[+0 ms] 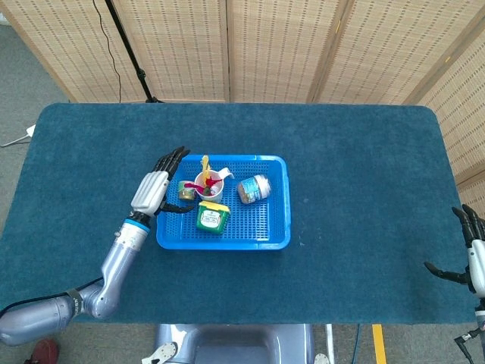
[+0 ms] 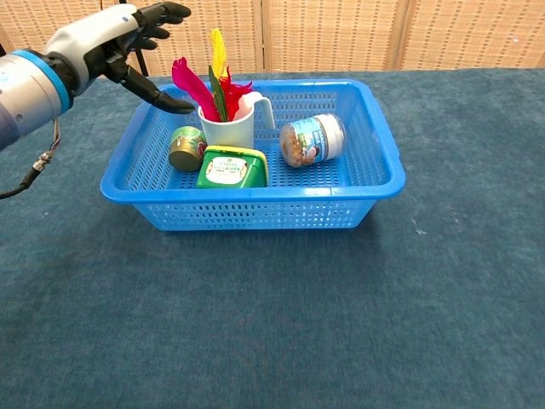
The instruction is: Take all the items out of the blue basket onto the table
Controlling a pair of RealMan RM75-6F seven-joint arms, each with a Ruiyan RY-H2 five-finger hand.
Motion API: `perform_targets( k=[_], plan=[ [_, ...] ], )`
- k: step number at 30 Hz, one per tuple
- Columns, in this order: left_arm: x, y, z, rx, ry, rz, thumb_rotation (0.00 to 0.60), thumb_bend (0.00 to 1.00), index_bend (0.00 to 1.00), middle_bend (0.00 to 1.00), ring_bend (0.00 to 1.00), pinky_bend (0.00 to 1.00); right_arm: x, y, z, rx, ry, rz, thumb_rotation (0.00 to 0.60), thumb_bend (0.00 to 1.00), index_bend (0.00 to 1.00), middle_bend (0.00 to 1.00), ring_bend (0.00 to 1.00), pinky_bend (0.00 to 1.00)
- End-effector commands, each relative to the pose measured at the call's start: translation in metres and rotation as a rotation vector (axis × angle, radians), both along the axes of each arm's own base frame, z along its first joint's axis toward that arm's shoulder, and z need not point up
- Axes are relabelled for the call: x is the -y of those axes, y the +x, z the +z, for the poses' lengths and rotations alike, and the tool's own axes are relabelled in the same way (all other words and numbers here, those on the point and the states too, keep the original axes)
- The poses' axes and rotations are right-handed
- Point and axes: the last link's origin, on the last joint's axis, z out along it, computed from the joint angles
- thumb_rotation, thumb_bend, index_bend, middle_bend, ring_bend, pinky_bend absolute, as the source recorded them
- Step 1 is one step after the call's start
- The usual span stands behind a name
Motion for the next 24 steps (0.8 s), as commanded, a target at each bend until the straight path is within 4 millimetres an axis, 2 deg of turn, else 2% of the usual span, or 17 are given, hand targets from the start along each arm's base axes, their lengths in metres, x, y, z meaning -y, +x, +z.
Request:
perform_targets(
  k=[1, 7, 12, 14, 21, 22, 24],
  plan=[
    [-0.006, 0.012, -0.009, -0.019, -0.012, -0.002, 0.600, 0.06, 0.00, 0.00, 0.00, 0.00, 0.001, -0.001, 0.000, 0.002, 0.000, -0.003, 0.600, 0.00, 0.00, 0.00, 0.00, 0.00],
    [-0.013, 0.026, -0.022, -0.009, -0.056, 0.012, 0.600, 0.06, 0.00, 0.00, 0.00, 0.00, 0.002, -0.002, 0.001, 0.005, -0.001, -0.009, 0.600, 0.00, 0.00, 0.00, 0.00, 0.00],
    [-0.015, 0.032, -0.032, 0.030, -0.094, 0.021, 0.600, 0.07, 0.00, 0.00, 0.00, 0.10, 0.003, -0.003, 0.002, 0.011, -0.005, -0.014, 0.600, 0.00, 0.00, 0.00, 0.00, 0.00],
    [-0.015, 0.033, -0.036, 0.051, -0.104, 0.026, 0.600, 0.10, 0.00, 0.00, 0.00, 0.13, 0.004, -0.004, 0.002, 0.013, -0.003, -0.016, 0.600, 0.00, 0.00, 0.00, 0.00, 0.00],
    [-0.016, 0.040, -0.049, 0.194, -0.164, 0.057, 0.600, 0.31, 0.01, 0.00, 0.02, 0.23, 0.004, -0.003, 0.000, 0.014, 0.007, -0.015, 0.600, 0.00, 0.00, 0.00, 0.00, 0.00],
    [-0.016, 0.041, -0.050, 0.213, -0.172, 0.060, 0.600, 0.34, 0.03, 0.00, 0.04, 0.25, 0.004, -0.004, 0.000, 0.014, 0.008, -0.016, 0.600, 0.00, 0.00, 0.00, 0.00, 0.00],
    [-0.017, 0.042, -0.052, 0.240, -0.171, 0.064, 0.600, 0.44, 0.15, 0.06, 0.13, 0.34, 0.004, -0.004, 0.000, 0.015, 0.009, -0.018, 0.600, 0.00, 0.00, 0.00, 0.00, 0.00]
  ],
)
